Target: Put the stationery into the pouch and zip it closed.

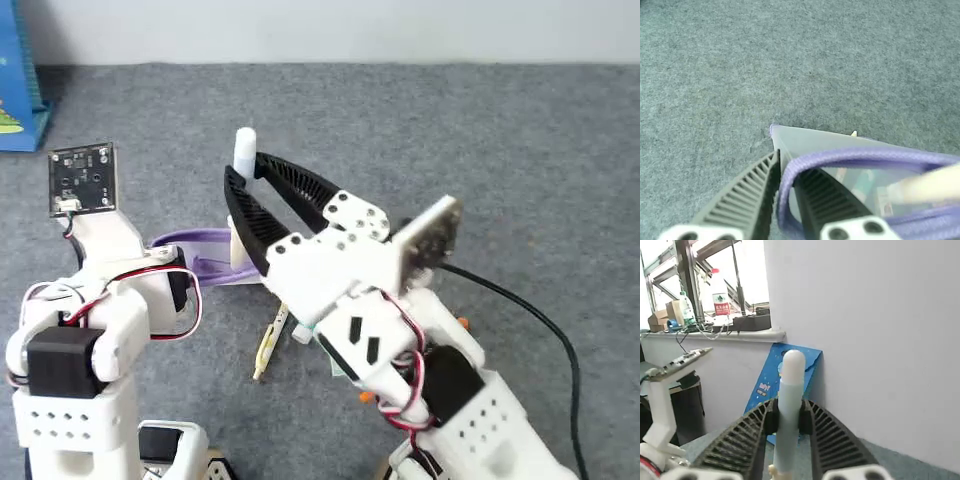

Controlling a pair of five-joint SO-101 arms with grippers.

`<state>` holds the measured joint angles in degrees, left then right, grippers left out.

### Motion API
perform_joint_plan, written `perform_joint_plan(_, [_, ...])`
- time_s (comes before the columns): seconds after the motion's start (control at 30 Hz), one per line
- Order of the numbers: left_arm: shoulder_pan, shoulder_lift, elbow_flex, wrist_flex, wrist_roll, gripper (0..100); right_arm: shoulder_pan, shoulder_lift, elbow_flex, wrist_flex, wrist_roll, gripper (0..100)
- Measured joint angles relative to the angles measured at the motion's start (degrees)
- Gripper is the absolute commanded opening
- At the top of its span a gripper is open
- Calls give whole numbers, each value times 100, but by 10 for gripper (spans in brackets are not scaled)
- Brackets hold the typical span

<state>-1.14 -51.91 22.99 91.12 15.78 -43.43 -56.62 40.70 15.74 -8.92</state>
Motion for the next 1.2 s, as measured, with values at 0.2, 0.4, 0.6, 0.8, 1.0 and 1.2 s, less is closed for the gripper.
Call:
perform_joint_plan(0.2, [0, 9, 0, 0, 0, 13, 0, -35, 0, 615, 0, 253])
perform_joint_plan(0.4, [-18, 18, 0, 0, 0, 13, 220, -624, 0, 1371, 0, 262])
perform_joint_plan(0.6, [-651, 70, 0, -18, 9, 13, 967, -1073, 0, 2356, -193, 262])
perform_joint_plan(0.8, [-1266, 70, 9, -114, 9, 13, 1802, -941, 0, 3253, -624, 262])
perform_joint_plan(1.0, [-1371, 70, 9, -114, 9, 13, 2066, 97, 0, 3947, -1099, 262])
perform_joint_plan(1.2, [-1371, 70, 9, -114, 9, 13, 2057, 1723, 0, 4000, -1644, 262])
